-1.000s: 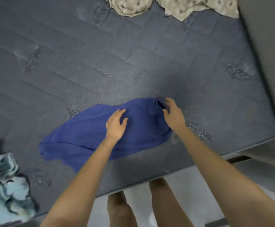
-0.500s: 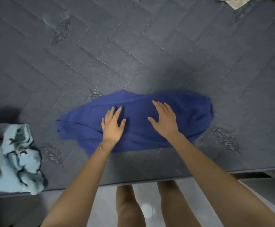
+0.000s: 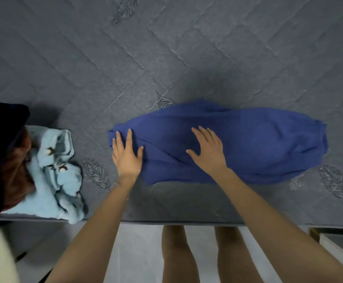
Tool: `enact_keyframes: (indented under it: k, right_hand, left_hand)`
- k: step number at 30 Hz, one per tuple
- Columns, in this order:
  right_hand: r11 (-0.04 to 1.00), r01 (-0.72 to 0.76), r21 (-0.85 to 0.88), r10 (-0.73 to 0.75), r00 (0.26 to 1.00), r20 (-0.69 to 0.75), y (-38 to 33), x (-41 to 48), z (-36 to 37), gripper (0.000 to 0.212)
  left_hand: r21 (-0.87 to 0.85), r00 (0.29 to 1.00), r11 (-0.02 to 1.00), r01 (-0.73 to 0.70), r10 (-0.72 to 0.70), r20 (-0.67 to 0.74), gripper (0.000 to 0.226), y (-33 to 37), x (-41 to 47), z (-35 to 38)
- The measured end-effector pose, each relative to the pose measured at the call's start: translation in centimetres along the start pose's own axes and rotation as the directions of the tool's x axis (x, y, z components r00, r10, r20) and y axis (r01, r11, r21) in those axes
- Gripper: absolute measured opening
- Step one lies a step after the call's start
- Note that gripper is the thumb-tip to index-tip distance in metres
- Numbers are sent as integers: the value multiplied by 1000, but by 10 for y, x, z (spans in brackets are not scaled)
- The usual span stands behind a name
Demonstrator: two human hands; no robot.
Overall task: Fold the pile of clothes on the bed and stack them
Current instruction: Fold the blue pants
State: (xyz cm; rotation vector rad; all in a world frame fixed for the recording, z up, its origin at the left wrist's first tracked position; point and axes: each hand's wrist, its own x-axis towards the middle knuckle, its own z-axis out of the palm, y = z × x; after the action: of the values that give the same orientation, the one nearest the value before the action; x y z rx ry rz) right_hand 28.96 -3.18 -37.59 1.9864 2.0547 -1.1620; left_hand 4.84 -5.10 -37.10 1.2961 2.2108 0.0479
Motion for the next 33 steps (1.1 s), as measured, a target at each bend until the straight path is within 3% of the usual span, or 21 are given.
enact_keyframes:
  k: [3,6,8,12,14,16,17,19,21,24,26,30,33]
  right_hand:
    - [998,42,37,-42,999,1,-28,8,22,74]
    - [994,82,70,-84,996,29,-53,15,41,79]
    - [987,98,129,-104,993,47,-70,19,49,84]
    - [964,104,243,-123,990,66,-104,27,50,90]
    - [936,76,344,-94,995,37,-114,31,42,60]
    - [901,57,430,-27,997,-74,-115,35,30,6]
    - [885,39,464,24,991,-130,-112,40,21,10]
    - [836,-36,547,148,976,-162,-100,52,-1,19]
    - [818,-81,569,229,954,-194,-83,63,-26,33]
    - [789,-108,605,271,945,-185,-62,76,-56,45]
    - [774,-85,628,255,949,-185,-55,80,-69,46]
    - [791,-79,606,255,944,-210,-46,87,-83,48]
    - [818,-112,564,333,892,-306,-34,94,-93,47]
  left_hand:
    - [-186,993,978,99,-109,-44,70,-23,19,-8]
    - [-264,983,956,129,-158,-91,27,-35,31,-15]
    - [-315,988,948,-36,-13,-153,9,-30,30,-20]
    - [-433,934,828,-357,303,-190,5,1,16,-27]
    - [-514,923,766,-385,337,-187,11,17,14,-29]
    - [-574,918,719,-392,348,-190,16,29,17,-32]
    - [-592,920,707,-387,338,-198,19,32,19,-33]
    - [-587,940,734,-341,265,-215,25,30,27,-32]
    - [-593,981,782,-191,132,-142,29,21,33,-26]
    - [-666,985,737,113,5,173,39,13,37,-8]
    - [-641,946,738,210,12,323,44,15,36,7]
    - [-622,896,732,278,36,443,42,35,30,30]
    - [-547,929,815,192,29,369,59,51,27,38]
